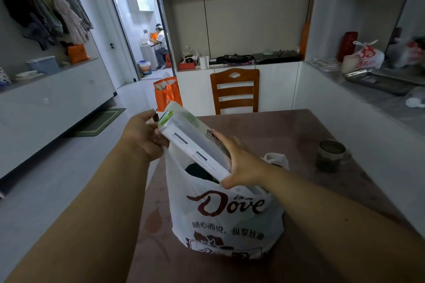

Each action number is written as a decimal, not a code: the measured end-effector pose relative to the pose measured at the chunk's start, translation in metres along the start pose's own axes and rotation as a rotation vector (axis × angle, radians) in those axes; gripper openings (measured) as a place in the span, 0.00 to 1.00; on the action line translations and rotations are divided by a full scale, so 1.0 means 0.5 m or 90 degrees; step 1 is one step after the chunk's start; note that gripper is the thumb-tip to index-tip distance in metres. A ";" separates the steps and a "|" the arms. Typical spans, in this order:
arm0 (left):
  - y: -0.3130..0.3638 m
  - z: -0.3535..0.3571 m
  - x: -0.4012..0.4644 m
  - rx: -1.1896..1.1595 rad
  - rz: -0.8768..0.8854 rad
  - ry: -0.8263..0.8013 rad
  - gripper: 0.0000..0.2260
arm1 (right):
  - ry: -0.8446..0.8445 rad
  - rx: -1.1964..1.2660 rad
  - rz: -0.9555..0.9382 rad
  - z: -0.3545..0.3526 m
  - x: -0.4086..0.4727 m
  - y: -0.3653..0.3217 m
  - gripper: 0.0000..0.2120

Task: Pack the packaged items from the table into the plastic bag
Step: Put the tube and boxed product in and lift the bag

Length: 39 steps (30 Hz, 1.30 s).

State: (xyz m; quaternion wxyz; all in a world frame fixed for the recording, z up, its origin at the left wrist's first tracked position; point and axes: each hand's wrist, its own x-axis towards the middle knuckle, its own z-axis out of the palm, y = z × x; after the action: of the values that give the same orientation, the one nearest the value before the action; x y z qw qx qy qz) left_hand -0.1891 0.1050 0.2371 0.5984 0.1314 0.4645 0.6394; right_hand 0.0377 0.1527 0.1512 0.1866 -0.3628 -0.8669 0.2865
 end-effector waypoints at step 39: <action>0.002 -0.007 -0.005 0.173 -0.048 -0.041 0.20 | -0.148 -0.112 0.085 -0.020 0.034 0.063 0.23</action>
State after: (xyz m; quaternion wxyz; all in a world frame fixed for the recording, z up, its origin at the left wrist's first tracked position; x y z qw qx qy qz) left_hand -0.1918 0.1017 0.2371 0.6131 0.2143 0.5319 0.5434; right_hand 0.0482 0.1870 0.1409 0.0331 -0.3991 -0.8781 0.2617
